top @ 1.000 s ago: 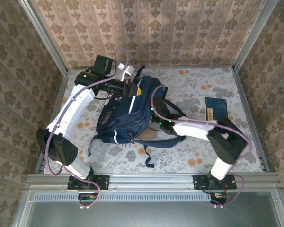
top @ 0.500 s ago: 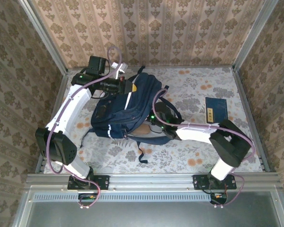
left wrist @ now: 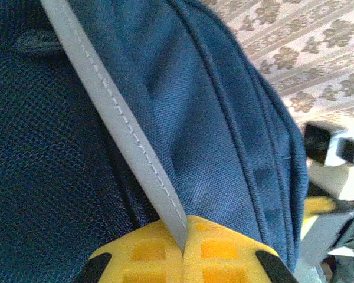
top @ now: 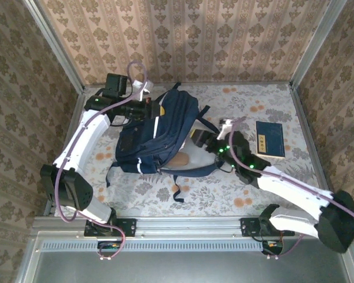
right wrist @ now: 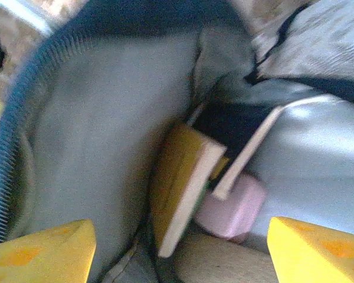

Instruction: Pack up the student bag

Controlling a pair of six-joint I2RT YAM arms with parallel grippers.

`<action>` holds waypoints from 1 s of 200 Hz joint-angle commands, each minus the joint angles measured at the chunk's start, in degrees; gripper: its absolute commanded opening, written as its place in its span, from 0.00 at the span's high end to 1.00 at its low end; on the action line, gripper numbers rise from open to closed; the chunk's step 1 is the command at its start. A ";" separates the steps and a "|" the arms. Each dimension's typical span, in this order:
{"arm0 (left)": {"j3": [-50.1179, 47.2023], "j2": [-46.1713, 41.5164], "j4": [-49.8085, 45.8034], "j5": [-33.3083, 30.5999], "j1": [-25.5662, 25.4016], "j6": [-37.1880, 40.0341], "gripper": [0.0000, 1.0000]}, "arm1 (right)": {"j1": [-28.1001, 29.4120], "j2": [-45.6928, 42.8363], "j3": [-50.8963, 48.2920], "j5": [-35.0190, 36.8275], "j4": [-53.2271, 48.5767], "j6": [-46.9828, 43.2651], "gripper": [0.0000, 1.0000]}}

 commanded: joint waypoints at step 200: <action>-13.57 1.71 14.54 -11.85 -1.76 -5.95 0.47 | -46.03 38.31 21.30 1.19 -45.25 -0.23 0.80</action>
